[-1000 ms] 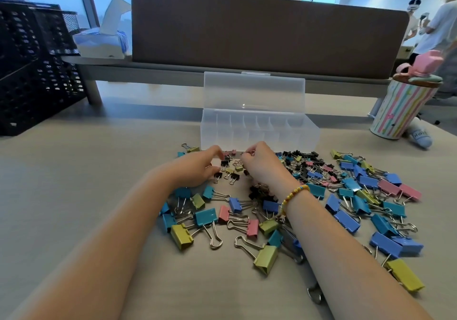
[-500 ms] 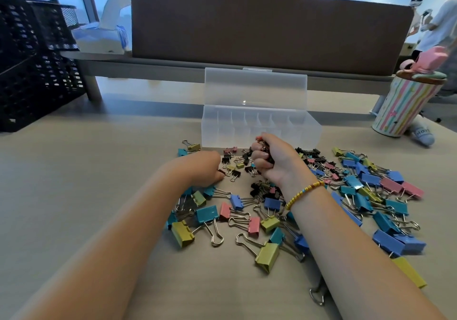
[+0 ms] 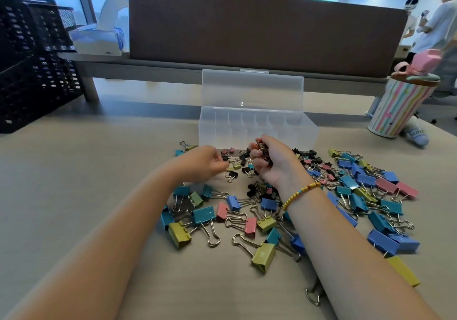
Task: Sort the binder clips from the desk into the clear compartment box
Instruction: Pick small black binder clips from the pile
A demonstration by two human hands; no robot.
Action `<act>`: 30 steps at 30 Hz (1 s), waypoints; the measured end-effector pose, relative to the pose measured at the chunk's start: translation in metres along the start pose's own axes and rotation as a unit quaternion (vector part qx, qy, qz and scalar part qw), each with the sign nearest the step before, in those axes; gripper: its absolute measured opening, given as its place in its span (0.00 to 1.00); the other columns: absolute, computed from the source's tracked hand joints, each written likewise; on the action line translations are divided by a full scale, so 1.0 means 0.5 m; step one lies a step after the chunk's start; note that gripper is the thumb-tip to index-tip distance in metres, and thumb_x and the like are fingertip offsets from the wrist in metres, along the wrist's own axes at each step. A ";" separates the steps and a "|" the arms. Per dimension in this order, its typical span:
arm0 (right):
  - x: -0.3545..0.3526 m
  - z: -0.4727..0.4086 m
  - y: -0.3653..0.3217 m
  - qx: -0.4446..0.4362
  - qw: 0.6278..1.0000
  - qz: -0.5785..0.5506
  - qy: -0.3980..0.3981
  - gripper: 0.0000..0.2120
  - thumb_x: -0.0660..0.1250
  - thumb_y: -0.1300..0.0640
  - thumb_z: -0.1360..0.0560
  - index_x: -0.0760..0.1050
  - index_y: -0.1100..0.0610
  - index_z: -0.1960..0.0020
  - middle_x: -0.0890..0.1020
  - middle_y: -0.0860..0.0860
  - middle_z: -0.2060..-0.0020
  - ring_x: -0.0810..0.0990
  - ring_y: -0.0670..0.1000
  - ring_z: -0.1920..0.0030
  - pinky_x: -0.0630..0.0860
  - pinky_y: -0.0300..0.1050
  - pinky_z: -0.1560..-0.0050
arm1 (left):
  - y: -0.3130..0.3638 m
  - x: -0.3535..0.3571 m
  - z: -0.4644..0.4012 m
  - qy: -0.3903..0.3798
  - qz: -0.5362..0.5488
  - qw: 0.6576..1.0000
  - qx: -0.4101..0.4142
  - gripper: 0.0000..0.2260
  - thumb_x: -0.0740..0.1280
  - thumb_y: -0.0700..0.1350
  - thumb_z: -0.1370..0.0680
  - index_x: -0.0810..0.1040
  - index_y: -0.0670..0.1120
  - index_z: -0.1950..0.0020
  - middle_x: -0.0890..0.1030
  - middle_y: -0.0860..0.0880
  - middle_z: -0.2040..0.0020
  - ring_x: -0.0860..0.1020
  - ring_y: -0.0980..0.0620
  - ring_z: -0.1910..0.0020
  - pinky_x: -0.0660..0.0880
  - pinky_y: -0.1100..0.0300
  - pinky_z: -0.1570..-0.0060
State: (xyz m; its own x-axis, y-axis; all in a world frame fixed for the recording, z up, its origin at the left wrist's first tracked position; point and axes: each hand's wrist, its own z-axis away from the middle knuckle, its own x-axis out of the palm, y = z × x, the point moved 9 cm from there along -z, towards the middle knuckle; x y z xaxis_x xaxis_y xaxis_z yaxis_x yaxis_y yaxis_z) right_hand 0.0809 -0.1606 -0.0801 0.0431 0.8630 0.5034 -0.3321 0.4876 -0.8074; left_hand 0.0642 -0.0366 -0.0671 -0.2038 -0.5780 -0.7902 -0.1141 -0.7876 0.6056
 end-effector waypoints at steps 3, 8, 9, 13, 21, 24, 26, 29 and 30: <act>-0.003 0.001 0.002 0.008 1.000 -0.013 0.001 0.08 0.55 0.62 0.21 0.66 0.59 0.59 0.73 0.53 0.68 0.68 0.44 0.76 0.58 0.29 0.84 | 0.000 -0.009 0.000 -0.014 0.378 0.926 -0.014 0.14 0.54 0.46 0.19 0.66 0.45 0.64 0.64 0.53 0.75 0.60 0.57 0.78 0.55 0.66 0.78; -0.008 -0.006 -0.003 0.002 1.000 0.007 0.011 0.10 0.57 0.59 0.20 0.67 0.59 0.60 0.76 0.54 0.65 0.70 0.43 0.77 0.59 0.30 0.84 | 0.017 -0.010 -0.001 -0.011 0.641 0.766 0.037 0.12 0.49 0.49 0.21 0.65 0.45 0.60 0.66 0.51 0.74 0.61 0.59 0.80 0.55 0.69 0.83; -0.007 -0.007 -0.005 -0.004 0.999 0.039 0.007 0.10 0.58 0.58 0.20 0.67 0.59 0.60 0.75 0.53 0.66 0.70 0.43 0.77 0.59 0.30 0.84 | 0.016 -0.009 -0.003 -0.002 0.649 0.760 0.036 0.14 0.48 0.51 0.20 0.65 0.46 0.61 0.67 0.51 0.74 0.61 0.58 0.80 0.54 0.69 0.83; 0.016 0.003 -0.017 -0.055 0.932 0.359 -0.021 0.08 0.55 0.63 0.21 0.73 0.57 0.50 0.73 0.51 0.66 0.67 0.44 0.74 0.61 0.33 0.81 | -0.016 -0.008 -0.025 0.065 0.577 0.814 -0.019 0.17 0.52 0.51 0.18 0.65 0.47 0.66 0.69 0.51 0.74 0.60 0.58 0.81 0.54 0.69 0.82; 0.067 0.019 -0.002 -0.176 0.634 0.748 -0.080 0.15 0.56 0.56 0.19 0.67 0.53 0.34 0.76 0.52 0.39 0.75 0.49 0.46 0.72 0.42 0.49 | -0.035 -0.018 -0.035 0.117 -0.202 0.972 0.024 0.17 0.53 0.45 0.18 0.60 0.50 0.28 0.75 0.47 0.61 0.73 0.51 0.64 0.73 0.58 0.61; 0.074 0.025 0.009 -0.175 0.573 0.794 -0.098 0.17 0.55 0.58 0.19 0.63 0.52 0.31 0.75 0.54 0.39 0.74 0.53 0.44 0.71 0.44 0.51 | -0.029 -0.006 -0.031 0.079 -0.289 0.953 0.033 0.18 0.53 0.48 0.18 0.60 0.53 0.28 0.79 0.45 0.49 0.74 0.49 0.58 0.76 0.54 0.53; 0.080 0.031 0.011 -0.180 0.547 0.811 -0.108 0.18 0.56 0.59 0.20 0.63 0.52 0.31 0.76 0.54 0.39 0.74 0.53 0.44 0.69 0.43 0.53 | -0.019 0.002 -0.031 0.068 -0.319 0.944 0.052 0.18 0.55 0.49 0.18 0.59 0.53 0.28 0.79 0.46 0.49 0.76 0.49 0.57 0.77 0.54 0.53; 0.086 0.039 0.010 -0.189 0.509 0.832 -0.113 0.18 0.57 0.59 0.20 0.62 0.52 0.31 0.76 0.54 0.40 0.75 0.53 0.46 0.70 0.44 0.55 | -0.011 0.012 -0.030 0.051 -0.366 0.926 0.069 0.24 0.61 0.44 0.20 0.54 0.57 0.28 0.73 0.51 0.61 0.73 0.52 0.63 0.78 0.56 0.60; 0.086 0.040 0.013 -0.186 0.497 0.839 -0.117 0.19 0.57 0.59 0.20 0.61 0.52 0.30 0.76 0.53 0.40 0.75 0.53 0.46 0.69 0.44 0.55 | -0.009 0.014 -0.029 0.043 -0.379 0.922 0.068 0.28 0.63 0.41 0.22 0.53 0.58 0.28 0.73 0.51 0.61 0.73 0.53 0.63 0.77 0.58 0.62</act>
State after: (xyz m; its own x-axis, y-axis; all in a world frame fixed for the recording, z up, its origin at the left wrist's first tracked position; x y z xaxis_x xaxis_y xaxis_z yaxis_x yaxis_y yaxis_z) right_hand 0.0619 -0.1229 -0.0574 -0.1265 0.0779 -0.9889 0.4839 -0.8654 -0.1301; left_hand 0.0775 -0.0402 -0.0769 0.0608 0.1082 -0.9923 -0.3140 -0.9416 -0.1219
